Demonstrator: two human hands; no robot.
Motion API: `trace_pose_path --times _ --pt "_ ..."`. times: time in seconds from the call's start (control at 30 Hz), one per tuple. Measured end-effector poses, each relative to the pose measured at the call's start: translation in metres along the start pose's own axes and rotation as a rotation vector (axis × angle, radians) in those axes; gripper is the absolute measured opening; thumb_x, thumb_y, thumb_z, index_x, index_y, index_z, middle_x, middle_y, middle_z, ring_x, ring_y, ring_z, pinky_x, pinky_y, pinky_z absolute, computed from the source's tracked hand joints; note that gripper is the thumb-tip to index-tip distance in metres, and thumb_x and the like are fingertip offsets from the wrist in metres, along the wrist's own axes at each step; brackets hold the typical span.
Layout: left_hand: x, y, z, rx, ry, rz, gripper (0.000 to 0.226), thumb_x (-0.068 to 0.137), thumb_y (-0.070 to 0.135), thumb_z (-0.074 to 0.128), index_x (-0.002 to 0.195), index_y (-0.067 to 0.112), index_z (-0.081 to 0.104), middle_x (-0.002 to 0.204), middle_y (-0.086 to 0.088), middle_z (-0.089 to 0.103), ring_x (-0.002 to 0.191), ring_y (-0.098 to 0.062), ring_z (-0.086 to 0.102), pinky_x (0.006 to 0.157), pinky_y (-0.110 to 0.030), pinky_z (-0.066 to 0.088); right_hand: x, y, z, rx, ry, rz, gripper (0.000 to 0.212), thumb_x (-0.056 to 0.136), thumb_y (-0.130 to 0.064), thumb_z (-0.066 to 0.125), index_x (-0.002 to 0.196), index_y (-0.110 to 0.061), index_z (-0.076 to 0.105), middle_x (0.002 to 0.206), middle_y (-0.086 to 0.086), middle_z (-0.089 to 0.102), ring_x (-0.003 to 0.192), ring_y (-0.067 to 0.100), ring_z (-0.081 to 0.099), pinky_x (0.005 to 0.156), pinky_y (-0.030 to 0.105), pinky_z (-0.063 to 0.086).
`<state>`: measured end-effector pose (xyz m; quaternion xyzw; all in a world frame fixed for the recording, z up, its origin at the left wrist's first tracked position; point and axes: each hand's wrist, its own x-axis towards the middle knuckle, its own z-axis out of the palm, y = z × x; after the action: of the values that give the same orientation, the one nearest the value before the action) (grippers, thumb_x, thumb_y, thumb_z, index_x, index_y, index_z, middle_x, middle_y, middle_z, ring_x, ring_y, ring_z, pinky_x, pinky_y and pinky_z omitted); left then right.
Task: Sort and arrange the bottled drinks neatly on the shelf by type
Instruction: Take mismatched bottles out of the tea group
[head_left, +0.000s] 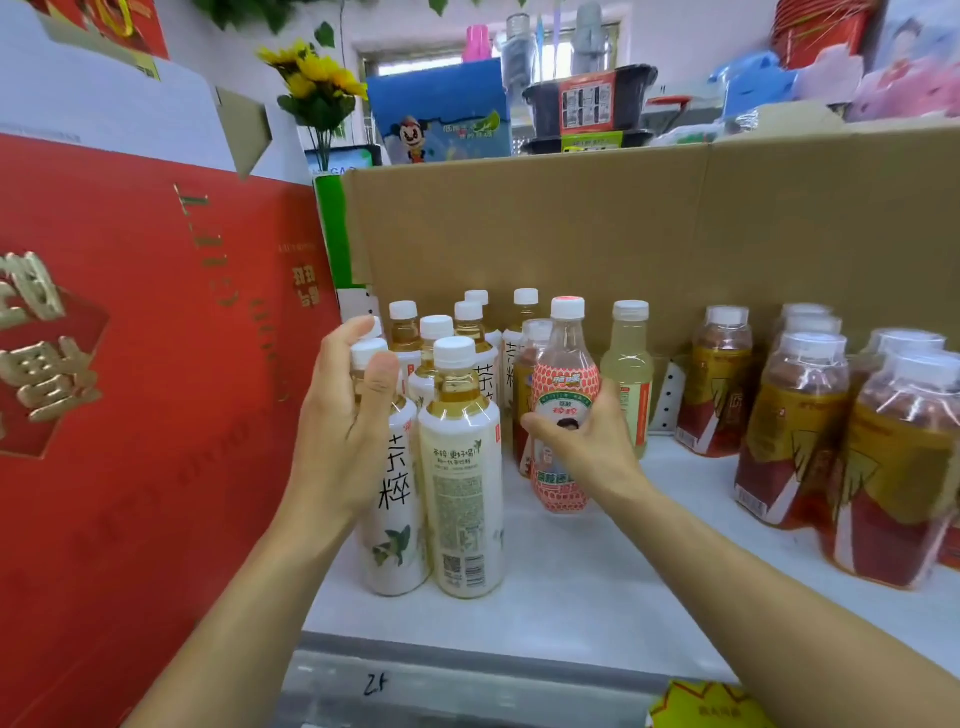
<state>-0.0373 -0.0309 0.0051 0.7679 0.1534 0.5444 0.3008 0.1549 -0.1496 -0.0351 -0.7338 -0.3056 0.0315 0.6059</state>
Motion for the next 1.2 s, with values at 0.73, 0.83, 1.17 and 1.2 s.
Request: trace_pose_path --times 0.73,0.83,1.17,1.2 --pt "0.013 0.037 0.198 0.075 -0.065 -0.397 0.091 0.092 0.03 0.068 0.157 0.012 0.006 0.165 -0.009 0.008 0.152 -0.024 0.005 0.124 -0.039 0.008 -0.061 0.024 -0.144 -0.024 0.079 -0.066 0.066 0.073 -0.028 0.084 0.119 -0.028 0.036 0.105 -0.018 0.056 0.093 0.001 0.059 0.078 0.026 0.048" --pt "0.025 0.018 0.212 0.145 -0.046 -0.461 0.099 0.089 0.035 0.072 0.157 0.012 0.004 0.164 -0.015 0.009 0.153 -0.029 0.006 0.122 -0.04 0.01 -0.061 0.026 -0.144 -0.018 0.075 -0.063 0.067 0.074 -0.03 0.083 0.12 -0.029 0.035 0.106 -0.02 0.055 0.094 0.001 0.059 0.081 0.027 0.049" --pt "-0.005 0.026 0.193 0.019 -0.283 -0.382 0.091 0.093 0.032 0.067 0.156 0.029 0.001 0.158 -0.004 0.028 0.144 -0.027 0.033 0.116 -0.052 0.032 -0.059 0.033 -0.151 0.034 0.01 -0.06 0.067 0.073 -0.034 0.083 0.122 -0.034 0.038 0.105 -0.023 0.059 0.092 -0.002 0.062 0.062 0.012 0.045" --pt "-0.014 0.033 0.185 -0.016 -0.319 -0.358 0.089 0.092 0.033 0.068 0.155 0.032 0.004 0.156 -0.002 0.031 0.141 -0.024 0.036 0.114 -0.052 0.034 -0.06 0.034 -0.152 0.045 0.001 -0.062 0.067 0.073 -0.034 0.083 0.123 -0.035 0.038 0.105 -0.022 0.059 0.092 -0.003 0.062 0.063 0.012 0.045"
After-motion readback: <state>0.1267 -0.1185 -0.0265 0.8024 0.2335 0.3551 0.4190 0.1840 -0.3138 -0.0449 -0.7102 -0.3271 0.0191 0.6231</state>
